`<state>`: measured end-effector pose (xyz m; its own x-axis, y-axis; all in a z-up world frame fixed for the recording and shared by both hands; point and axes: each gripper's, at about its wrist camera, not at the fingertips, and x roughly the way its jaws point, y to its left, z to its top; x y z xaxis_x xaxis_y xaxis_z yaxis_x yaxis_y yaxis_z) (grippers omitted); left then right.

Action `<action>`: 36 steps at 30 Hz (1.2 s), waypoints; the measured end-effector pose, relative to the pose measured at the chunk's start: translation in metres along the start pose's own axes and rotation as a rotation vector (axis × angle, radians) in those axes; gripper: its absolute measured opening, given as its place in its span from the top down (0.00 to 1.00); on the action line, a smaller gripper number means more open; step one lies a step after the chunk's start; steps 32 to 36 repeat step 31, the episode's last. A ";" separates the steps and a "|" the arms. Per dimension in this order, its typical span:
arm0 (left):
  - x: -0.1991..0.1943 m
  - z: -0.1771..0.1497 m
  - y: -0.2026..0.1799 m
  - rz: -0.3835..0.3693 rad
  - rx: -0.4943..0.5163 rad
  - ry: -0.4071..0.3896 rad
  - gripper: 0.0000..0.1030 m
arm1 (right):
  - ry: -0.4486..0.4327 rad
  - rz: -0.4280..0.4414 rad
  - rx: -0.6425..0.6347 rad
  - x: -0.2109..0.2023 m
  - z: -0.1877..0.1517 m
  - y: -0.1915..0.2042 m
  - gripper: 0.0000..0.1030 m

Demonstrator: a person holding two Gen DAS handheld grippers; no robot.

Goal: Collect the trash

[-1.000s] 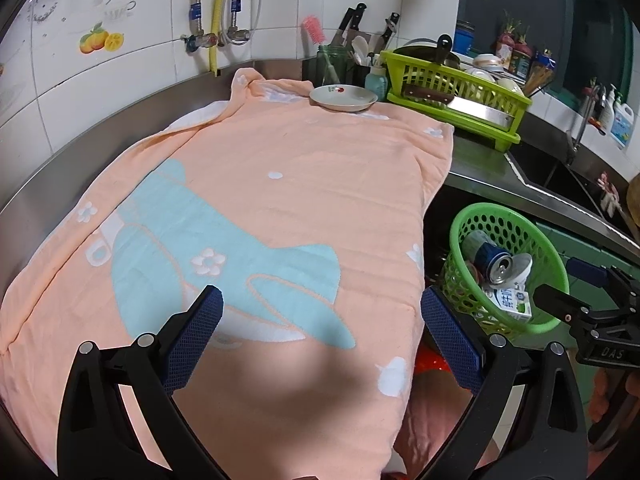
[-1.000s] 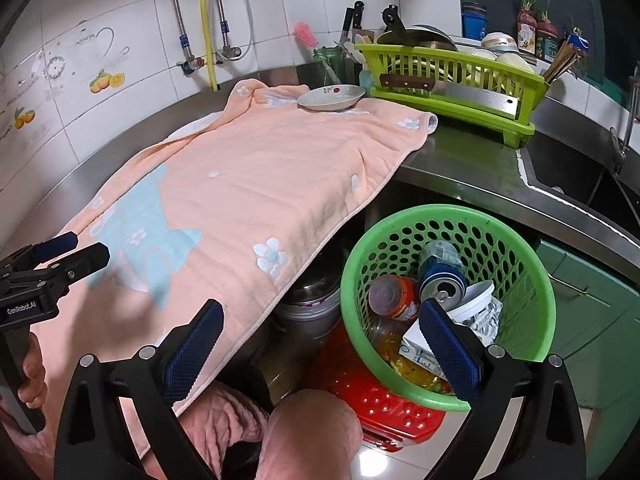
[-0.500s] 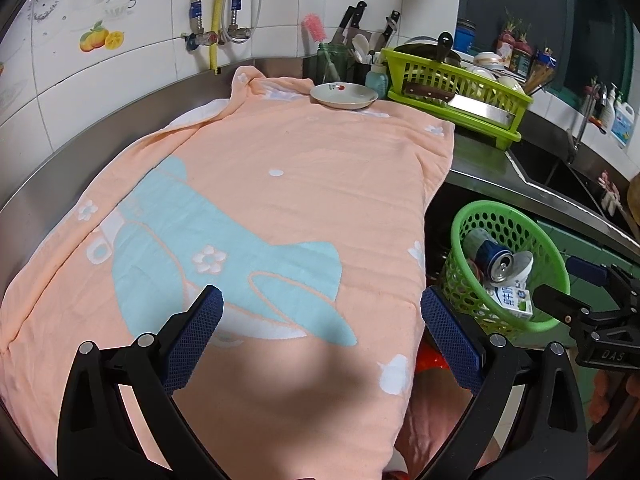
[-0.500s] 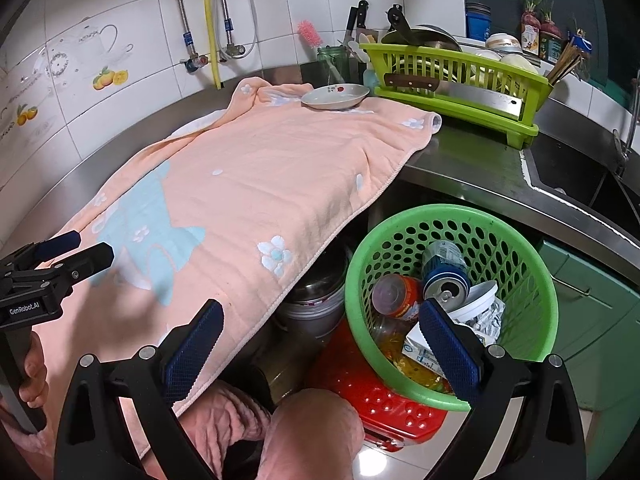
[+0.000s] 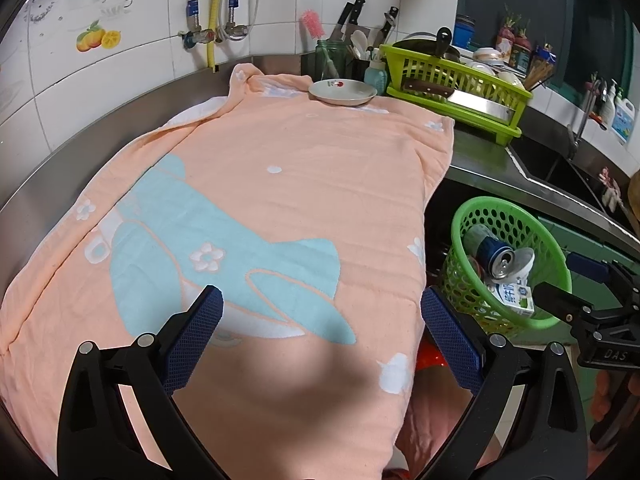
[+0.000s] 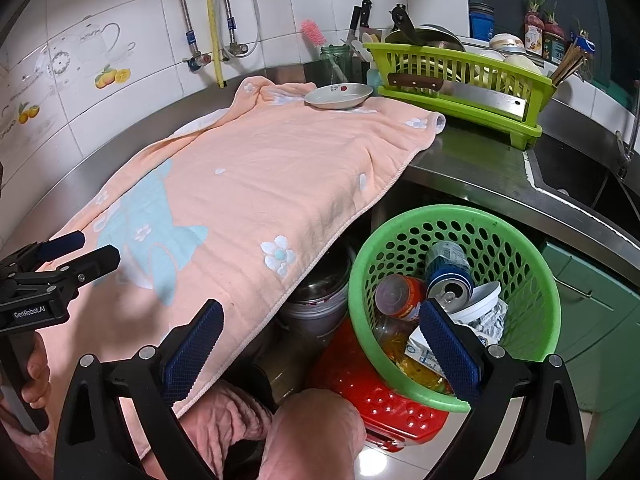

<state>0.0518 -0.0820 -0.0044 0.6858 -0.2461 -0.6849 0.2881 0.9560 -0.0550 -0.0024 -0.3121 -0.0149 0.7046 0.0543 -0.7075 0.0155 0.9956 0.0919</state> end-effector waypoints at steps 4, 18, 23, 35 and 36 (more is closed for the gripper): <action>0.001 0.000 0.000 0.001 0.003 0.000 0.05 | 0.001 0.002 -0.001 0.001 0.000 0.000 0.08; 0.000 0.000 0.000 0.001 0.005 -0.012 0.05 | 0.005 0.004 0.001 0.004 -0.001 0.001 0.08; 0.000 0.000 0.006 0.008 -0.012 -0.002 0.05 | 0.005 0.011 0.002 0.004 -0.002 0.001 0.08; -0.004 -0.001 0.015 0.030 -0.027 -0.006 0.05 | 0.011 0.030 -0.023 0.008 -0.002 0.009 0.08; -0.004 -0.001 0.015 0.030 -0.027 -0.006 0.05 | 0.011 0.030 -0.023 0.008 -0.002 0.009 0.08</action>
